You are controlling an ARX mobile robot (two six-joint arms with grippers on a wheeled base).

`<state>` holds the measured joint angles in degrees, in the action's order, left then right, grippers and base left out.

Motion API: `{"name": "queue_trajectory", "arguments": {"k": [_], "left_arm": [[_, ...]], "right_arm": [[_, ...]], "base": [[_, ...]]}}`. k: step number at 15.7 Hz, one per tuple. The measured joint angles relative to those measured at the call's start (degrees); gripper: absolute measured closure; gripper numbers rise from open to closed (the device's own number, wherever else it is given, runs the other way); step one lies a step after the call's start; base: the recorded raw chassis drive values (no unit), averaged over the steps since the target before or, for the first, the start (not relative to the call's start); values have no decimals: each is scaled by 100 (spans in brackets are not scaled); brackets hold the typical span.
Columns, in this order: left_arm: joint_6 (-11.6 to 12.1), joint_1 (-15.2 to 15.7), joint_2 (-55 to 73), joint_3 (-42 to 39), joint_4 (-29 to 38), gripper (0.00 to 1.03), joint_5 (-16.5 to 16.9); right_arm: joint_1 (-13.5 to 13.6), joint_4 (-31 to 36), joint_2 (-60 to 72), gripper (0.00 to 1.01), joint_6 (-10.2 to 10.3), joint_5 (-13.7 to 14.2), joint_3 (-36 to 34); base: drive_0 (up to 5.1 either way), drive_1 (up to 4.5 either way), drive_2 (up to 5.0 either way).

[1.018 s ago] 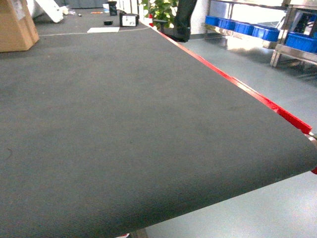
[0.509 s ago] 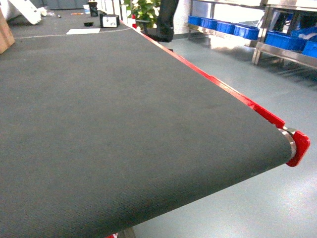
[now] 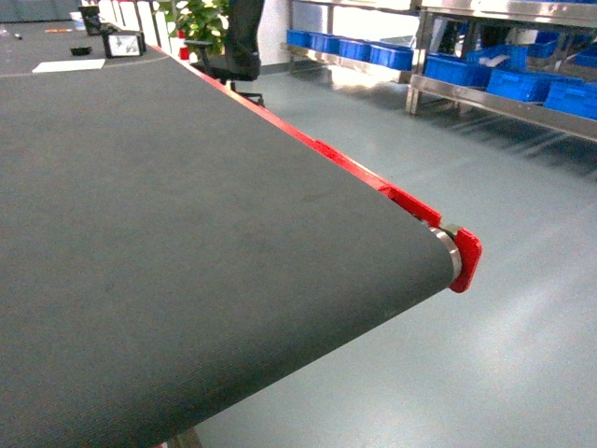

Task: Sort blue parts and orange caps into right shelf containers

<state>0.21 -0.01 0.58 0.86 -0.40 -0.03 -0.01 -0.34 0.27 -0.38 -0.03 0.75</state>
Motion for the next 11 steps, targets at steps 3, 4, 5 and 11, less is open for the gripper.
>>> {"name": "queue_trajectory", "arguments": {"k": [3,4,5,11], "left_arm": [[0,0,0,0,-2,59,0],[0,0,0,0,0,59,0],[0,0,0,0,-2,59,0],[0,0,0,0,0,59,0]], "right_arm": [[0,0,0,56,0,2,0],[0,-4,0,56,0,2,0],[0,-2,0,56,0,0,0],[0,-2,0,56,0,0,0]], "base": [[-181,-181,-181],[-167,-167,-167],[-167,-167,-167],[-158,-158,-158]]}}
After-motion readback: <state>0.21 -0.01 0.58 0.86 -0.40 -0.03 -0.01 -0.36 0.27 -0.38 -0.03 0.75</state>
